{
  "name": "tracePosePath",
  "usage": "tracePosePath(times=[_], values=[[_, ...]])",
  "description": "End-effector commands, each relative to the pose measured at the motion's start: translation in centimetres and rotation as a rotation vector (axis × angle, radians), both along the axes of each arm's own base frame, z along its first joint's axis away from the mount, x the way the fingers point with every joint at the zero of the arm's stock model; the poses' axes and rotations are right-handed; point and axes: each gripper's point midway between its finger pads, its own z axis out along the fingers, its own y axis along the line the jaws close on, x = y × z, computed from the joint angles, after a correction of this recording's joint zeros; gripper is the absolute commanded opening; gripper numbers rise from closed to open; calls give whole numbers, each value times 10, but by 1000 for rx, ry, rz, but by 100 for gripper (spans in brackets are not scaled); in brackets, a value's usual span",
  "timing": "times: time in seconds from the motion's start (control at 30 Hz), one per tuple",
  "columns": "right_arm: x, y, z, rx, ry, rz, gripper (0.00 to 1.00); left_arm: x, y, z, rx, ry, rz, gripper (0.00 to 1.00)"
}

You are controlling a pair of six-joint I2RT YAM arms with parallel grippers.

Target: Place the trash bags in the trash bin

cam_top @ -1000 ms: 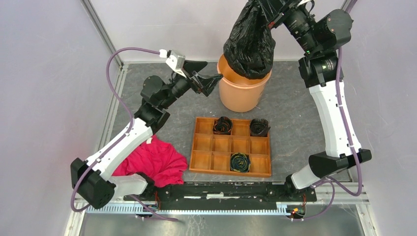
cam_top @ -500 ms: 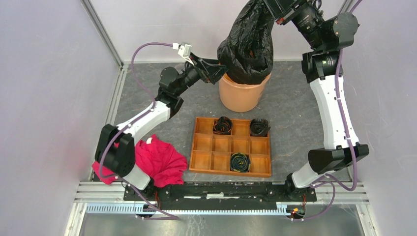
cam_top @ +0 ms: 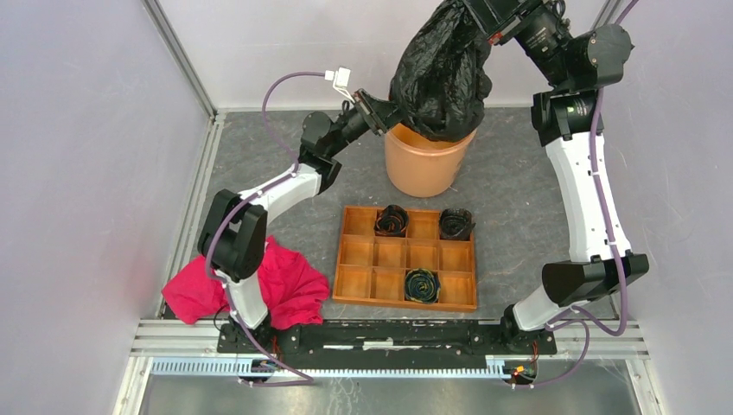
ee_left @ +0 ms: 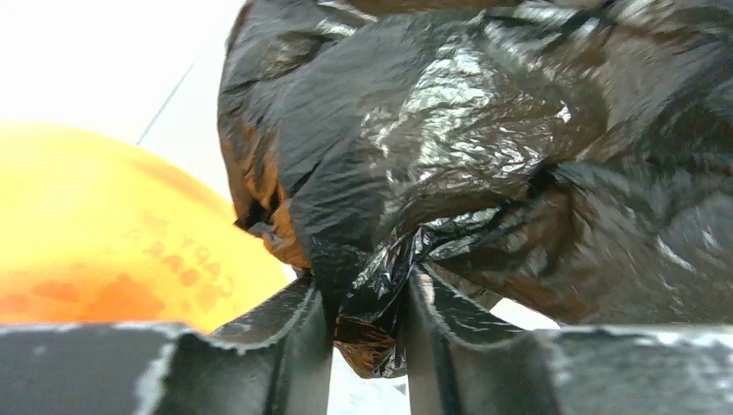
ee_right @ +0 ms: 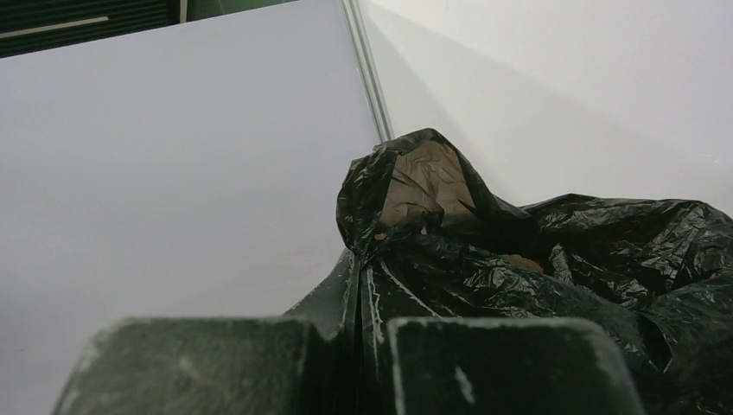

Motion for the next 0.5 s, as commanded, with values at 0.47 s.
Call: tracePosePath(times=[0.47], values=[[20,-4,-33,-74,52,132,0,101,25,-88,379,109,506,17]])
